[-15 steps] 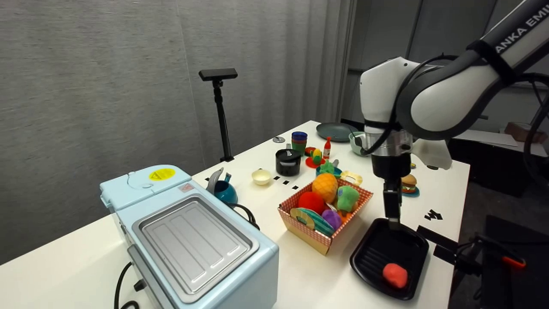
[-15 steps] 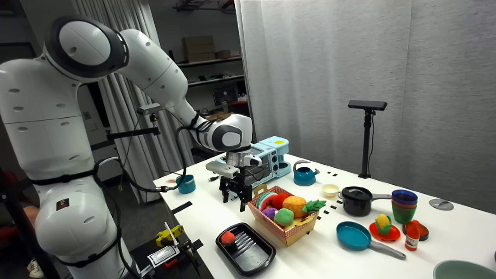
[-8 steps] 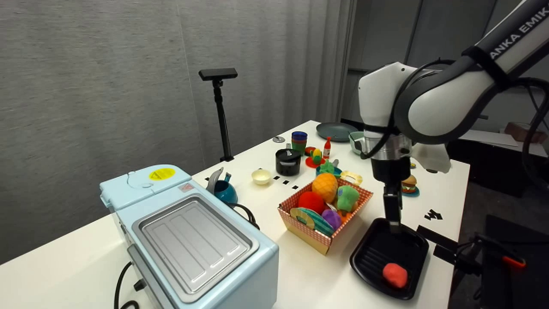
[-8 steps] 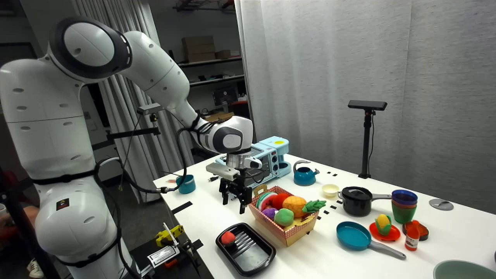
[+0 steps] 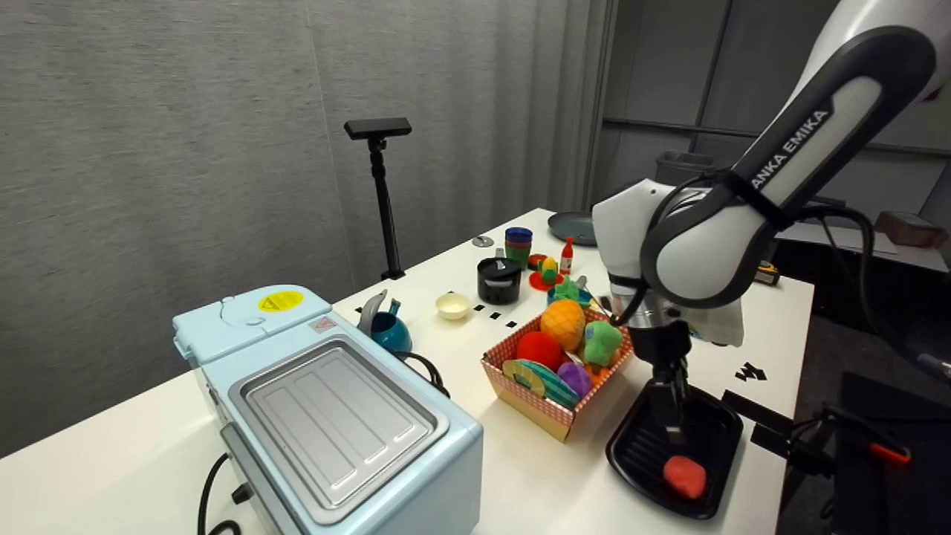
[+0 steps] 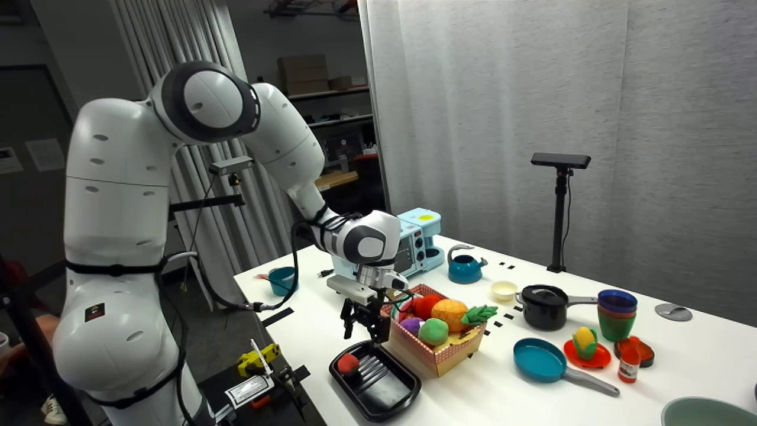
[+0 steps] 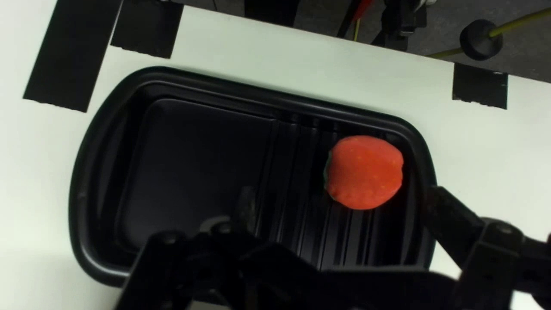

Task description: Put the peach plush toy in the box and remove the green plush from the box and put it on the tray

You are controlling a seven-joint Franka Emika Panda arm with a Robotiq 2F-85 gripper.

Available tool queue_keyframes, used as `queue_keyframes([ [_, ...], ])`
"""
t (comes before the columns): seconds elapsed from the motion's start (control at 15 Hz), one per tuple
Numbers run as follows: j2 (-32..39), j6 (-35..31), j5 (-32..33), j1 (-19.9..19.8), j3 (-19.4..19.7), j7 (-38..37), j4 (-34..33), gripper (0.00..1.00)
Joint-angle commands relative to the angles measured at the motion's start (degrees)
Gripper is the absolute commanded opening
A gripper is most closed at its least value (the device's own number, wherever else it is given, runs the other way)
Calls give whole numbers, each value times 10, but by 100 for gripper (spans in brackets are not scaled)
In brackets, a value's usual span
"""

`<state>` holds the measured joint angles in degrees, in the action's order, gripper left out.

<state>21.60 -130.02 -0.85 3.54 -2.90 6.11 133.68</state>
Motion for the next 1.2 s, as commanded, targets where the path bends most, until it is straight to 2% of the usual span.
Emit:
queue_keyframes([
  [0.0,63,-14,-12,-11,-10,10,-38,100],
  [0.73,120,-21,-18,-7,-25,-2,-45,100],
  [0.87,127,-21,-20,-8,-28,0,-50,95],
  [0.93,130,-21,-21,-7,-30,1,-52,88],
  [1.07,134,-22,-19,-5,-32,-2,-56,64],
  [1.13,136,-22,-19,-4,-33,-2,-59,56],
])
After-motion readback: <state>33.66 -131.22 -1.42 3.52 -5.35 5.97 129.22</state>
